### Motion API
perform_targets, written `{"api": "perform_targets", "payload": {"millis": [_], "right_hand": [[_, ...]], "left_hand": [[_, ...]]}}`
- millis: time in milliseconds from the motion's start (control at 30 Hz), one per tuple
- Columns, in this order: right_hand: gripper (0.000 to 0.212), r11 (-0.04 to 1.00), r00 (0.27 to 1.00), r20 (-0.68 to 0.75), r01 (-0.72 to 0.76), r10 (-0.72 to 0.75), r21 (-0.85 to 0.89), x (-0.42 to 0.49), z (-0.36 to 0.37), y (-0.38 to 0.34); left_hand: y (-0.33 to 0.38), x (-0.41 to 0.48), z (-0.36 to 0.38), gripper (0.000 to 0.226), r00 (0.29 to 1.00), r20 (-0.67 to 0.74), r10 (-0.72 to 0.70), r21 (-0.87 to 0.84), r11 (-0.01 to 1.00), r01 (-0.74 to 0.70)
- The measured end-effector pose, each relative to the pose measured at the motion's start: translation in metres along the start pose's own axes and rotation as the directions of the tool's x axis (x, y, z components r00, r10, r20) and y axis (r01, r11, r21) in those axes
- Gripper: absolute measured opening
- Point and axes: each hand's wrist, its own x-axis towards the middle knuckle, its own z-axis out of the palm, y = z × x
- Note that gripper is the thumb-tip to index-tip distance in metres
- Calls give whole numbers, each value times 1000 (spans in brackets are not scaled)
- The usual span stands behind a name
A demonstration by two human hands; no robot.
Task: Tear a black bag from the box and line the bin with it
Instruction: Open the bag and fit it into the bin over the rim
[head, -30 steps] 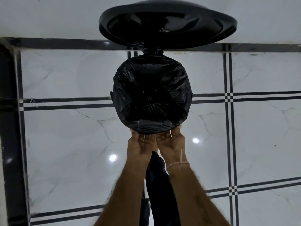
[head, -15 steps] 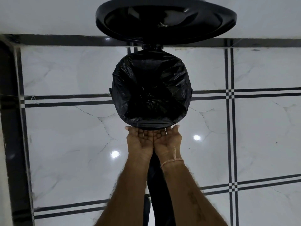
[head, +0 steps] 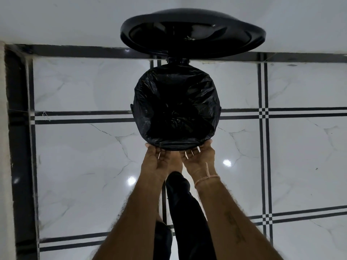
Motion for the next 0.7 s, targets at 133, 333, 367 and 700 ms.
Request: {"api": "perform_targets", "payload": {"millis": [133, 333, 367, 700], "right_hand": [[45, 966, 991, -9, 128, -134, -225, 9, -16, -9], [59, 763, 857, 70, 489, -511, -422, -11, 10, -61], [62, 763, 839, 128, 536, -529, -362, -17, 21, -74], [44, 620, 736, 546, 657, -401, -430, -76, 119, -161]], "left_hand": [[11, 6, -7, 30, 999, 4, 37, 144, 989, -38], [66, -29, 30, 37, 932, -42, 360, 473, 829, -299], [77, -38, 44, 35, 918, -1, 396, 470, 811, -349], [140, -116, 139, 72, 766, 544, 341, 554, 540, -634]]}}
